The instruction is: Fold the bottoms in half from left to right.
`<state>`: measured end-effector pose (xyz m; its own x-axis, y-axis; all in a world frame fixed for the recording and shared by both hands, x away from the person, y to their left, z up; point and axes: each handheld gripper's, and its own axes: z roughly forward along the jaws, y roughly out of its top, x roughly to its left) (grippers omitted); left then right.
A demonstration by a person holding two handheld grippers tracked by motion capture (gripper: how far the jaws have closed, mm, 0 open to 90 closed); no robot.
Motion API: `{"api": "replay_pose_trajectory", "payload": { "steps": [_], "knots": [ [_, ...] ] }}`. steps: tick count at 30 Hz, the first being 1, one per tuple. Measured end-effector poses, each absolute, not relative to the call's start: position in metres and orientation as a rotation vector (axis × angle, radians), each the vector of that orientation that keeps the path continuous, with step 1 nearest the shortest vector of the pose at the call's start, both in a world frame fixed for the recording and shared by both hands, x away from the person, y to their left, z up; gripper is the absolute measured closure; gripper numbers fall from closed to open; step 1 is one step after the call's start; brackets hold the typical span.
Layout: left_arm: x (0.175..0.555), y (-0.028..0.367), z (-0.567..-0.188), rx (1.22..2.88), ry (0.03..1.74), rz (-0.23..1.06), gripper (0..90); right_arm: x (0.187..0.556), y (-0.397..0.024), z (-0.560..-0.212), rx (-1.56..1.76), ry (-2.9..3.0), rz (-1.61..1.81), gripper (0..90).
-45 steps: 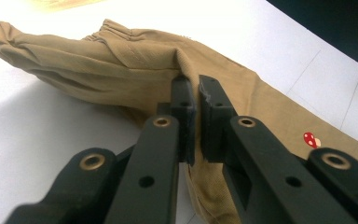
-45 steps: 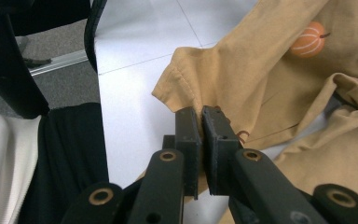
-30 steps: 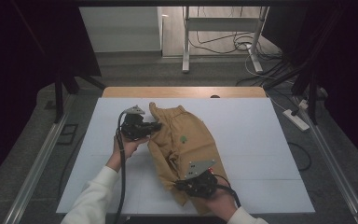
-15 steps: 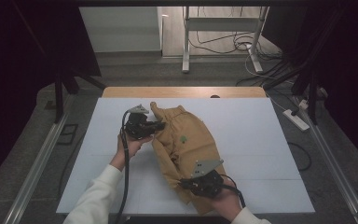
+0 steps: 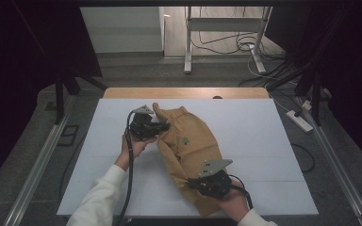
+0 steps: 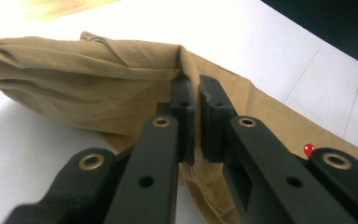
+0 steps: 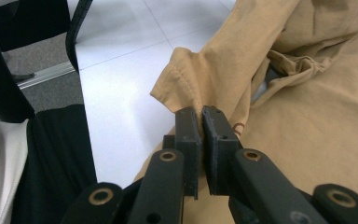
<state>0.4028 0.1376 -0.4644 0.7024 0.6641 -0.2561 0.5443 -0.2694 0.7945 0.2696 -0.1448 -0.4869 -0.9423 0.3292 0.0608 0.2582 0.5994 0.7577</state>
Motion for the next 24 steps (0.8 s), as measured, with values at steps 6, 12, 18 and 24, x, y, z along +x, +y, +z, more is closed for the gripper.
{"api": "replay_pose_trajectory", "payload": {
  "steps": [6, 12, 18, 24],
  "knots": [
    [0.407, 0.133, -0.465, 1.945, 0.933, 0.144, 84.7, 0.271, -0.152, -0.487, 0.527, 2.724, 1.267, 84.9],
    [0.411, 0.126, -0.463, 1.960, 0.930, 0.148, 84.7, 0.271, -0.159, -0.484, 0.538, 2.706, 1.272, 84.9],
    [0.416, 0.118, -0.462, 1.962, 0.933, 0.135, 84.6, 0.271, -0.169, -0.481, 0.560, 2.687, 1.277, 84.9],
    [0.423, 0.107, -0.461, 1.984, 0.932, 0.132, 84.5, 0.271, -0.181, -0.479, 0.598, 2.670, 1.278, 84.9]
  ]
}}
